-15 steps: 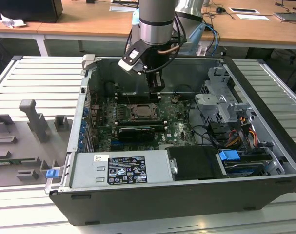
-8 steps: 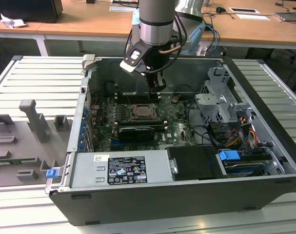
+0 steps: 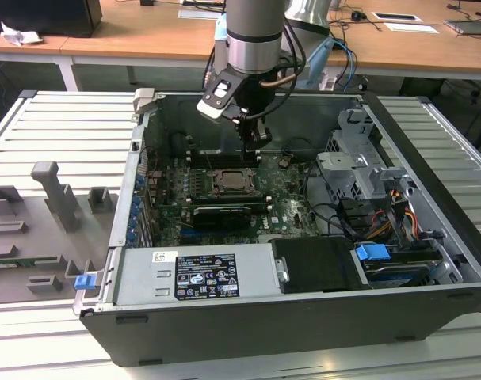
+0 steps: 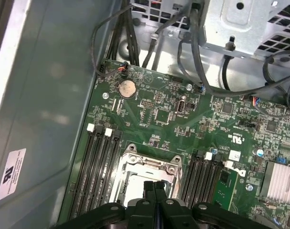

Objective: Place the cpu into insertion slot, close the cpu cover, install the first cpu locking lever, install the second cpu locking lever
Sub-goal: 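Install the first cpu locking lever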

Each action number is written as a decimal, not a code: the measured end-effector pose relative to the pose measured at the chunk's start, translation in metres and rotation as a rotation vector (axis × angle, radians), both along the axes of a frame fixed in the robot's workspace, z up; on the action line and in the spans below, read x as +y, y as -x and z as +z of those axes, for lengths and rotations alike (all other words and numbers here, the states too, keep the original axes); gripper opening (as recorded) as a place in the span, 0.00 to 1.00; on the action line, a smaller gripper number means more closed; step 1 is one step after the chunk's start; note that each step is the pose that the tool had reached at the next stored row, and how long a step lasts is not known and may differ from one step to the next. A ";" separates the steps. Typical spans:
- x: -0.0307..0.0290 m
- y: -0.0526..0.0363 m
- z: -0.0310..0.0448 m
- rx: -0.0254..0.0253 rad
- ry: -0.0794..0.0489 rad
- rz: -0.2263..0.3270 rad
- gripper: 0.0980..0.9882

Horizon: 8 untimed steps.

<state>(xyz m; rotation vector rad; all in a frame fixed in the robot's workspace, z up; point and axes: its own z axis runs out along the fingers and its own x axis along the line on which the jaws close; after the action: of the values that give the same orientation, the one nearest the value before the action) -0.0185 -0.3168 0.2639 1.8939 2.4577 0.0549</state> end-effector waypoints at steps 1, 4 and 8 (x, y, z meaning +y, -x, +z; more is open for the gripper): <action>0.0000 0.0000 0.0000 0.0000 0.000 0.014 0.01; 0.0000 0.0000 0.0000 0.0000 0.000 0.036 0.01; 0.0000 0.0000 0.0000 0.0000 0.000 0.065 0.01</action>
<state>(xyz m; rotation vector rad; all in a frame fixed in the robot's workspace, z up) -0.0185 -0.3168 0.2639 1.8137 2.5189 0.0568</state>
